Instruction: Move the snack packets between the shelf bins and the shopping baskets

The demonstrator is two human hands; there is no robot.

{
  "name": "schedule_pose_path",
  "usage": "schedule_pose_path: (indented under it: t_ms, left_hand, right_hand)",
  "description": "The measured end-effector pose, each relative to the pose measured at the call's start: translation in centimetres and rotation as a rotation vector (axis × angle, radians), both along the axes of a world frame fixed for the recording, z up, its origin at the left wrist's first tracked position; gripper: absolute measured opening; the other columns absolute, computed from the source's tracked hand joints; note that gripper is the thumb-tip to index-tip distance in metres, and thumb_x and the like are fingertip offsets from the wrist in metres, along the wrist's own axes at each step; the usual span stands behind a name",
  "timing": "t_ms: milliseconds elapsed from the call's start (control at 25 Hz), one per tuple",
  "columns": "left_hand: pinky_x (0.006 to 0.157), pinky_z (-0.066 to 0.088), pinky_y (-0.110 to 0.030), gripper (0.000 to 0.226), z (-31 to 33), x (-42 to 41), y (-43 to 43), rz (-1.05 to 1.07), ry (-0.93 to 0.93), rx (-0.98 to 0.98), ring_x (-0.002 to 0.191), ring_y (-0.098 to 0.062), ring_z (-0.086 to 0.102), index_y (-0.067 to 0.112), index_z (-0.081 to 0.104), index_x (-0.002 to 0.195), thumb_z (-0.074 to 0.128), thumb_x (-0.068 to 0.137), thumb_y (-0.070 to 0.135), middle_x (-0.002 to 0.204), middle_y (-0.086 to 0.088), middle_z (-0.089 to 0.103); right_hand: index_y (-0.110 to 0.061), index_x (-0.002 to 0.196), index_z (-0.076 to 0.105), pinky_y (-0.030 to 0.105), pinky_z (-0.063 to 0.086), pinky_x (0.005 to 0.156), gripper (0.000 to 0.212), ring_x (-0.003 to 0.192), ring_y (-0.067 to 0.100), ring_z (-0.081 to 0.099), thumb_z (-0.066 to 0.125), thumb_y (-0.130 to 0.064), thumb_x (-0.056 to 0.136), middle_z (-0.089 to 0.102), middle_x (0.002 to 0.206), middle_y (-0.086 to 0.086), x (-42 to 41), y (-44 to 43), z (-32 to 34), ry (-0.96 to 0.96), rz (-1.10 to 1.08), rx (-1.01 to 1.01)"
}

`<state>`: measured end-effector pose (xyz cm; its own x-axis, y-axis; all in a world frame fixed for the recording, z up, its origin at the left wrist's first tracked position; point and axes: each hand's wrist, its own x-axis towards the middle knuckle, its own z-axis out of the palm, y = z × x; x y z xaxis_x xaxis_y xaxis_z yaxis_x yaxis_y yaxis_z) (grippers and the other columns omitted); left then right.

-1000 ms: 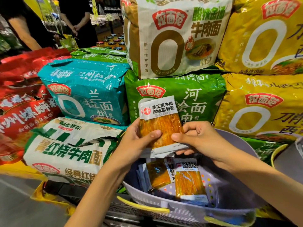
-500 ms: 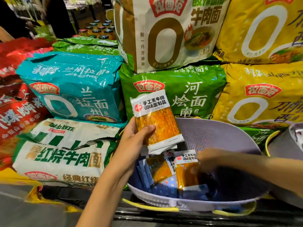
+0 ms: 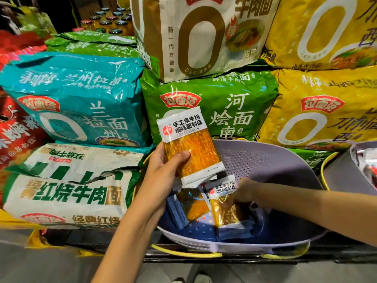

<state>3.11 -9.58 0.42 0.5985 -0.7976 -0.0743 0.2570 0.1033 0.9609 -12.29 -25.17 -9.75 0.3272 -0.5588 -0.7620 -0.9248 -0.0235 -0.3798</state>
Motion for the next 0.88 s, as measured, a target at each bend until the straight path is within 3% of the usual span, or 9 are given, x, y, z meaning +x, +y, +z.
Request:
schedule_pose_path:
  t_ms: [160, 280, 320, 400, 440, 560, 680, 760, 880]
  left_hand:
    - [0.067, 0.054, -0.022, 0.025, 0.1, -0.1, 0.2, 0.019, 0.0, 0.039, 0.075, -0.006, 0.066, 0.018, 0.059, 0.103, 0.052, 0.088, 0.0, 0.085, 0.007, 0.071]
    - [0.058, 0.051, -0.015, 0.025, 0.5, 0.0, 0.2, 0.031, -0.001, 0.054, 0.064, 0.0, 0.065, 0.02, 0.06, 0.097, 0.049, 0.089, -0.001, 0.072, 0.013, 0.071]
    - [0.056, 0.05, -0.015, 0.025, 0.6, 0.1, 0.1, 0.034, -0.003, 0.062, 0.062, 0.001, 0.064, 0.021, 0.059, 0.095, 0.047, 0.089, -0.001, 0.07, 0.014, 0.07]
    - [0.056, 0.05, -0.017, 0.025, 0.9, 0.2, -0.2, 0.046, -0.004, 0.074, 0.063, 0.0, 0.063, 0.021, 0.059, 0.094, 0.045, 0.089, 0.0, 0.072, 0.013, 0.069]
    - [0.058, 0.05, -0.02, 0.026, 0.9, 0.3, -0.3, 0.054, -0.002, 0.079, 0.067, -0.003, 0.063, 0.021, 0.059, 0.096, 0.044, 0.089, 0.001, 0.078, 0.01, 0.069]
    - [0.064, 0.049, -0.027, 0.029, 1.1, 0.1, -0.3, 0.063, 0.006, 0.092, 0.076, -0.01, 0.062, 0.021, 0.06, 0.099, 0.042, 0.088, 0.001, 0.087, 0.005, 0.068]
    - [0.061, 0.05, -0.022, 0.029, 1.4, -0.2, -0.2, 0.076, -0.025, 0.089, 0.072, -0.006, 0.063, 0.021, 0.06, 0.097, 0.042, 0.088, 0.0, 0.083, 0.009, 0.068]
    - [0.057, 0.049, -0.017, 0.028, 1.8, -0.4, -0.1, 0.084, -0.064, 0.079, 0.068, -0.001, 0.062, 0.02, 0.059, 0.097, 0.042, 0.089, 0.0, 0.083, 0.008, 0.066]
    - [0.053, 0.048, -0.013, 0.027, 3.1, -0.9, 0.6, 0.064, -0.104, 0.03, 0.06, 0.004, 0.061, 0.019, 0.057, 0.101, 0.042, 0.09, -0.001, 0.084, 0.006, 0.063]
  right_hand:
    - [-0.006, 0.108, 0.058, 0.03, 0.052, 0.077, 0.043, 0.085, 0.019, 0.06, 0.079, -0.009, 0.071, 0.064, 0.097, 0.006, 0.4, 1.2, 4.3, -0.161, -0.003, 0.137]
    - [-0.011, 0.085, 0.057, 0.015, 0.05, 0.053, 0.013, 0.064, 0.009, 0.06, 0.069, -0.007, 0.082, 0.065, 0.073, -0.001, -0.1, 1.3, 8.0, -0.31, -0.016, 0.149]
    - [-0.01, 0.088, 0.061, 0.019, 0.055, 0.058, 0.013, 0.064, 0.01, 0.065, 0.072, -0.009, 0.08, 0.069, 0.073, 0.001, -0.5, 1.4, 9.0, -0.357, -0.007, 0.17]
    - [-0.009, 0.104, 0.064, 0.038, 0.057, 0.082, 0.041, 0.082, 0.02, 0.07, 0.081, -0.016, 0.067, 0.074, 0.091, 0.007, -1.6, 1.3, 10.0, -0.429, -0.034, 0.198]
    - [-0.011, 0.107, 0.063, 0.039, 0.057, 0.082, 0.045, 0.084, 0.022, 0.07, 0.081, -0.016, 0.066, 0.074, 0.094, 0.007, -2.3, 1.2, 10.4, -0.469, -0.08, 0.209]
    - [-0.013, 0.106, 0.062, 0.029, 0.055, 0.061, 0.043, 0.071, 0.02, 0.068, 0.077, -0.005, 0.066, 0.073, 0.085, 0.004, -4.2, 1.4, 11.3, -0.682, -0.219, 0.271]
    - [-0.014, 0.109, 0.062, 0.036, 0.06, 0.065, 0.053, 0.074, 0.021, 0.072, 0.073, -0.008, 0.057, 0.074, 0.091, 0.008, -4.9, 1.7, 12.2, -0.942, -0.386, 0.371]
    - [-0.013, 0.11, 0.063, 0.04, 0.059, 0.067, 0.075, 0.074, 0.022, 0.072, 0.089, -0.011, 0.04, 0.074, 0.093, 0.012, -5.1, 2.0, 13.2, -1.031, -0.475, 0.388]
    - [-0.016, 0.109, 0.063, 0.035, 0.059, 0.056, 0.076, 0.066, 0.016, 0.072, 0.088, -0.018, 0.037, 0.075, 0.082, 0.008, -5.8, 3.2, 15.2, -1.109, -0.539, 0.239]
